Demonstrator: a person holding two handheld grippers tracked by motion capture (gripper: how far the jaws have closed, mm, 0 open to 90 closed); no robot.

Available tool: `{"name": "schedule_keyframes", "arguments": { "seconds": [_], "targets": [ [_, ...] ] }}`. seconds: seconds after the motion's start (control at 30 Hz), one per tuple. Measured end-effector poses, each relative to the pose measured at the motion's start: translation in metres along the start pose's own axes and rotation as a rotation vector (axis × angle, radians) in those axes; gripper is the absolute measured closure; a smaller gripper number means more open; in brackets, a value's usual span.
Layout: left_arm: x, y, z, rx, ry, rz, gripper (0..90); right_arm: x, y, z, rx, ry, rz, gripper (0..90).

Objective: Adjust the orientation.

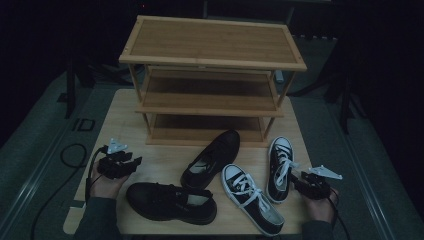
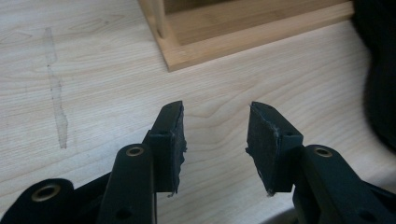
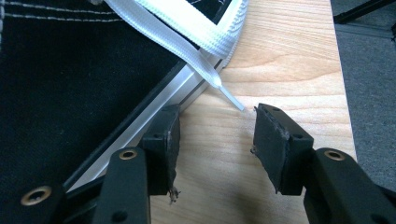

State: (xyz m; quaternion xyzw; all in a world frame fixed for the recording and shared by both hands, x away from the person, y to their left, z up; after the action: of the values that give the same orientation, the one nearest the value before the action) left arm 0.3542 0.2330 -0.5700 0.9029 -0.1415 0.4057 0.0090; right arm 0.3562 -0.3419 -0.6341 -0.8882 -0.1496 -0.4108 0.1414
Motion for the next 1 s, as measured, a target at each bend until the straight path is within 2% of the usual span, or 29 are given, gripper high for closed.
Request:
{"name": "schedule_keyframes", "arguments": {
  "seconds": [0.23, 0.7, 0.87, 1.0],
  "targets": [
    [0.005, 0.007, -0.013, -0.027, 0.014, 0.010, 57.0, 0.000, 0.000, 0.000, 0.000, -0.001, 0.001, 50.5],
    [0.011, 0.021, -0.031, -0.074, 0.010, 0.035, 58.6, 0.000, 0.000, 0.000, 0.000, 0.000, -0.003, 50.2],
    [0.010, 0.027, -0.032, -0.083, 0.005, 0.053, 58.4, 0.000, 0.000, 0.000, -0.001, -0.001, -0.003, 50.1],
    [0.010, 0.034, -0.035, -0.111, 0.003, 0.059, 58.4, 0.000, 0.000, 0.000, -0.001, -0.001, -0.001, 50.1]
  ]
}}
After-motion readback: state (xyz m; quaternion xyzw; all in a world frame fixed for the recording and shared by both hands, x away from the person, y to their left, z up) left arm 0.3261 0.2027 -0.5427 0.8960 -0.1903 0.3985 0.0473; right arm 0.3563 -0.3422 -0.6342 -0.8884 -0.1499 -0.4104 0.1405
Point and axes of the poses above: each handheld gripper's, and its own axes: z roughly forward along the jaws, x roughly out of its top, y roughly to its right, the point moved 8 cm from there along z, roughly forward along the jaws, and after that the axes turned 10 degrees about x, right-handed, at the moved point
